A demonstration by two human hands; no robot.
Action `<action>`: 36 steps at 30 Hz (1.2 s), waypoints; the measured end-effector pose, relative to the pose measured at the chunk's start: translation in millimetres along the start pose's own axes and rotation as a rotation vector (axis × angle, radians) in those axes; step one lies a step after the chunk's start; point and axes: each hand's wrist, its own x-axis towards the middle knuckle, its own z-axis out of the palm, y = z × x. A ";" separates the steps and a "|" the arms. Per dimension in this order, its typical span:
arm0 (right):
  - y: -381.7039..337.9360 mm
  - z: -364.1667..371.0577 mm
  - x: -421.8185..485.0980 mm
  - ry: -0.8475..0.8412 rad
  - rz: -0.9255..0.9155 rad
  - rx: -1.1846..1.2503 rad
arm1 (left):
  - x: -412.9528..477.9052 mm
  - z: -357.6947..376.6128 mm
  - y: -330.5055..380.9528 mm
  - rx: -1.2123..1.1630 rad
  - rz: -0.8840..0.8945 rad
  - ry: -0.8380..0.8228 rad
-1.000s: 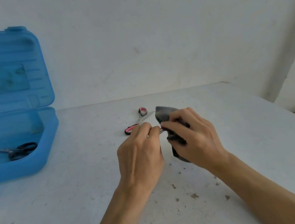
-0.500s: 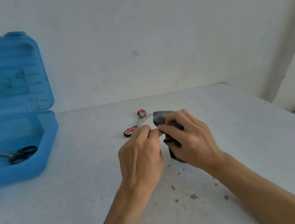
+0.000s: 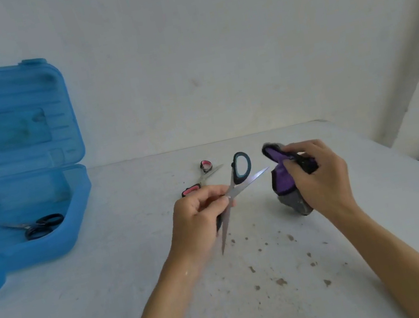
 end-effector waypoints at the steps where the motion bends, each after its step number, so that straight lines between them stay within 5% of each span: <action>1: -7.3 -0.1 -1.7 -0.021 0.040 0.148 | 0.0 -1.3 2.2 -0.111 -0.098 -0.034; 6: -34.6 2.1 -3.9 -0.264 -0.023 0.590 | 1.6 -0.2 3.2 -0.288 -0.270 -0.173; 11: -12.1 14.2 -10.6 -0.376 -0.207 0.076 | -1.2 4.5 2.3 -0.473 -0.330 -0.281; 17: -23.5 11.7 -8.5 -0.206 -0.015 0.351 | -1.0 8.3 -0.5 -0.343 -0.381 -0.287; 20: -36.3 7.5 -13.8 -0.252 -0.051 0.460 | -0.8 4.9 0.9 -0.296 -0.351 -0.298; 27: -45.2 19.0 -24.8 -0.259 -0.108 0.288 | 3.3 -8.2 1.2 -0.412 -0.364 -0.343; 36: -45.2 16.8 -25.5 -0.187 -0.231 0.265 | 3.2 -2.2 -0.9 -0.232 -0.357 -0.285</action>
